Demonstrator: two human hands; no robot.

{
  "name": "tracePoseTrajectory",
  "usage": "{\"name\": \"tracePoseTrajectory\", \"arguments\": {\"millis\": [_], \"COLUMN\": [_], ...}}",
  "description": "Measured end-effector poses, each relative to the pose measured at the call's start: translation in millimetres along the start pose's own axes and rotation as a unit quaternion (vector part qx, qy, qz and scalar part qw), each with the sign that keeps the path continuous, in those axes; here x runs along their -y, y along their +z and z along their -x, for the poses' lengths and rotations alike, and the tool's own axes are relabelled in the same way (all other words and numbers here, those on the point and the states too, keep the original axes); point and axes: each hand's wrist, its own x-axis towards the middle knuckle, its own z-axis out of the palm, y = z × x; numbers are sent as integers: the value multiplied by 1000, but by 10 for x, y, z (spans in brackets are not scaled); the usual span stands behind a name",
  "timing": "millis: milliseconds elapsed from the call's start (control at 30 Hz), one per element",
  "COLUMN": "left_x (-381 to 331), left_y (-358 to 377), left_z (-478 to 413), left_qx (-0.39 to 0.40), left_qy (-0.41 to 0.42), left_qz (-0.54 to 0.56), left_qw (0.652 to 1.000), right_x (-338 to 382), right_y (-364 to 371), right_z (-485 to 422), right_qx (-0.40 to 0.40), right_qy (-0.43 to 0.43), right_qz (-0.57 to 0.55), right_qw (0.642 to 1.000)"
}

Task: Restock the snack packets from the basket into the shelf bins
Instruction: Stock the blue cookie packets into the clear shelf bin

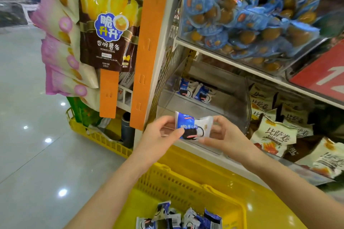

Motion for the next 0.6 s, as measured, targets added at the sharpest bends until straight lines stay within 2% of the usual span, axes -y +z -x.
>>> {"name": "tracePoseTrajectory", "arguments": {"millis": [133,367,433,500,600], "left_x": [-41,-211,-174,-55,142], "left_y": [70,84,30,-20,-55], "left_z": [-38,-375,-506,-618,-718], "left_qx": [14,52,32,24,34], "left_qy": [51,152,179,195,215], "left_qz": [-116,-268,-330,-417,-498], "left_qw": [992,950,926,887,840], "right_x": [49,131,107,61,-58], "right_y": [-59,-224,-332,-427,-517], "right_z": [48,-169,-362,-634,-1147], "right_qx": [6,-55,-125,-192,-232], "right_qy": [-39,-64,-52,-21,26], "right_qz": [69,143,172,195,221], "right_qw": [997,986,976,961,947]}}
